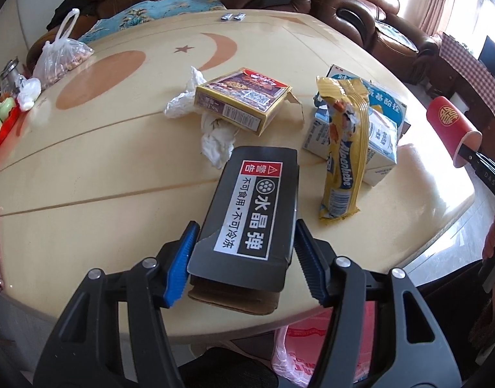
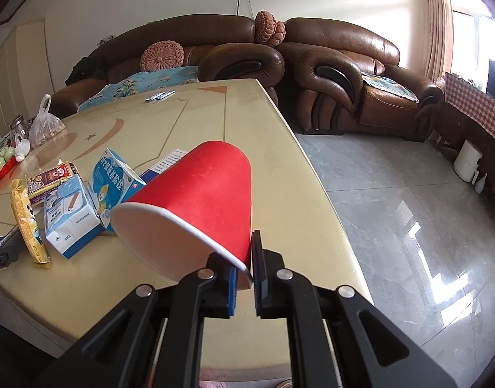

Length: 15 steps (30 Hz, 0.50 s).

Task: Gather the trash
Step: 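Grasp the black box with the left tool while the right tool grasps the red cup, then carry the black box and red cup over the pink trash bin with both tools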

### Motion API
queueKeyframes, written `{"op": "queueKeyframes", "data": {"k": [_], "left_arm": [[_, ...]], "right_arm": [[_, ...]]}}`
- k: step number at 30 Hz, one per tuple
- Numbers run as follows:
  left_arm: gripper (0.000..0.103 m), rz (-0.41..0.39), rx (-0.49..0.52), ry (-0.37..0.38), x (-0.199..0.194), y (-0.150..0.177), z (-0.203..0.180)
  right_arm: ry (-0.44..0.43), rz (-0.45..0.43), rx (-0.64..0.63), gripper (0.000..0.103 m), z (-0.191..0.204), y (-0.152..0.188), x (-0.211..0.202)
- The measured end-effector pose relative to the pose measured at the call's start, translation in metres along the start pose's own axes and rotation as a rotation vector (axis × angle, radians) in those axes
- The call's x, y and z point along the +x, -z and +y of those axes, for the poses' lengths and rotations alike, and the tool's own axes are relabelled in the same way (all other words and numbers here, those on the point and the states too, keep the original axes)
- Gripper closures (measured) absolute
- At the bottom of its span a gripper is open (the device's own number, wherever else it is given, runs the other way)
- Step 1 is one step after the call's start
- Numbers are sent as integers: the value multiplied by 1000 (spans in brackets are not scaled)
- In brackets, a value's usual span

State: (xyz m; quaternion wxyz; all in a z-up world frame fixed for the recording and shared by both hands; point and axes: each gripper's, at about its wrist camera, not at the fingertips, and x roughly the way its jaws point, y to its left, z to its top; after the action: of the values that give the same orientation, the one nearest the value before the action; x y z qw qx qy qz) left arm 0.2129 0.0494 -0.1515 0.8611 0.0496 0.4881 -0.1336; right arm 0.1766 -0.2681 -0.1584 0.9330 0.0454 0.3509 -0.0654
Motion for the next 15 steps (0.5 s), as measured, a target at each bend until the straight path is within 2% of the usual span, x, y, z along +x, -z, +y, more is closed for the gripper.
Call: {"op": "queueKeyframes", "data": {"k": [15], "left_arm": [[46,-34,-26,4,-25,8,-4]], "right_arm": [[-106,-6,-58,95,35,7,-28]]}}
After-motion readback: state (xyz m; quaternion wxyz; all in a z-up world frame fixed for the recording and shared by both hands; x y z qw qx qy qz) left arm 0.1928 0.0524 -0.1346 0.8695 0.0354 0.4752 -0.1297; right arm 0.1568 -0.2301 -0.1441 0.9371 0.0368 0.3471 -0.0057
